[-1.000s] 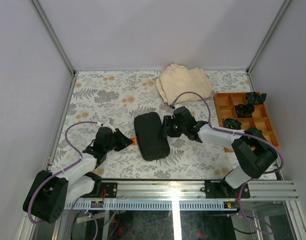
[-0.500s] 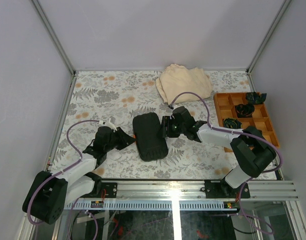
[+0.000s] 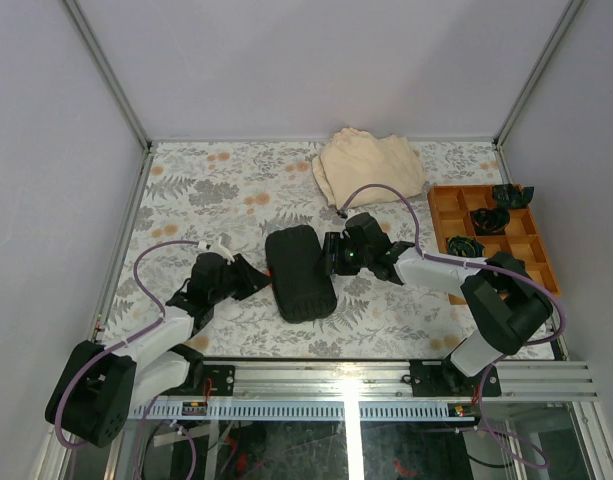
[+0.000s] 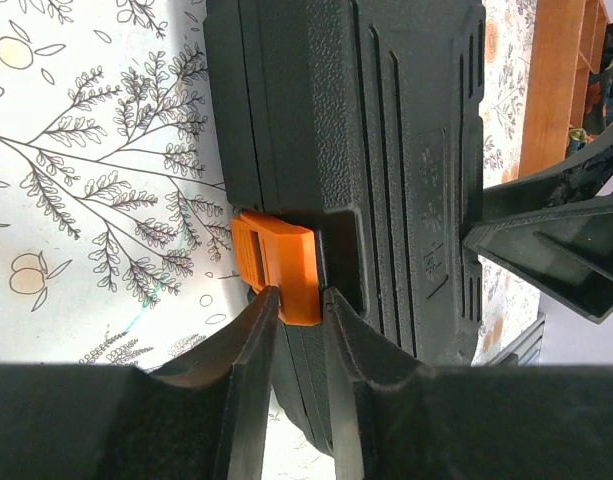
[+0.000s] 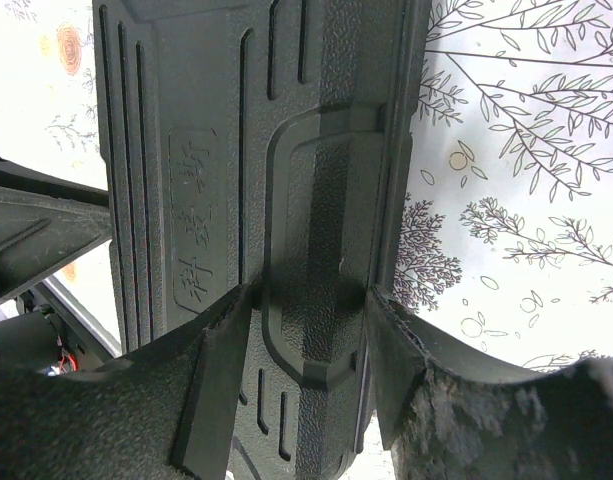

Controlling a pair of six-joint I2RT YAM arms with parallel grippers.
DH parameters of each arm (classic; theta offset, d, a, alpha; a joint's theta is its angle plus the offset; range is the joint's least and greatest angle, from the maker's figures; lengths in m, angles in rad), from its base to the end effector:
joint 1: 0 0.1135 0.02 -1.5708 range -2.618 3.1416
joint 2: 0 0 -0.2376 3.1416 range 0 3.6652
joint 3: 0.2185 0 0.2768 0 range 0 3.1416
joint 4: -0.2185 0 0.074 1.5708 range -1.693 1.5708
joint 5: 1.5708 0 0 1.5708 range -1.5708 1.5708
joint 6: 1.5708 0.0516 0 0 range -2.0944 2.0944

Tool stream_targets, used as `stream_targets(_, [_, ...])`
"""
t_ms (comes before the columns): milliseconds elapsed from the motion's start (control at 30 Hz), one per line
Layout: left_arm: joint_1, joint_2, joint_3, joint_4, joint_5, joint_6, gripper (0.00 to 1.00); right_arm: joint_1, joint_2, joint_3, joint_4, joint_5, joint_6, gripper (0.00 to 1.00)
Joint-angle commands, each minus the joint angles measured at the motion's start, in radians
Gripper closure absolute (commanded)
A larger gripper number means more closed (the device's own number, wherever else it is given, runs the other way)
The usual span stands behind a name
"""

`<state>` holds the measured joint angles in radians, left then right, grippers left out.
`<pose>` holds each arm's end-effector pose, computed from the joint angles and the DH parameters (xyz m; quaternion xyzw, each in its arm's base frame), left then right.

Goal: Sort the tools into containers
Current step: Close the storage box at the center of the board.

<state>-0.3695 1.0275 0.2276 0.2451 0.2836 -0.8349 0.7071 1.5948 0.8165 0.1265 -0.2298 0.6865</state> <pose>0.2125 -0.0978 0.0998 -0.1326 0.8575 -0.3745 0.3269 0.2653 0.2422 0.1287 -0.0600 0.8898 0.3615 0.2719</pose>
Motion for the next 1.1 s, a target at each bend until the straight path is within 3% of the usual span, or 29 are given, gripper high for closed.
stream_targets(0, [-0.008,0.003,0.012,0.001,0.000,0.020,0.76,0.032,0.039,0.006,-0.051,-0.052,-0.007,0.45])
stream_targets(1067, [0.014,-0.031,-0.086,0.155,0.024,-0.107,0.74,0.034,0.050,0.015,-0.063,-0.057,-0.014,0.45])
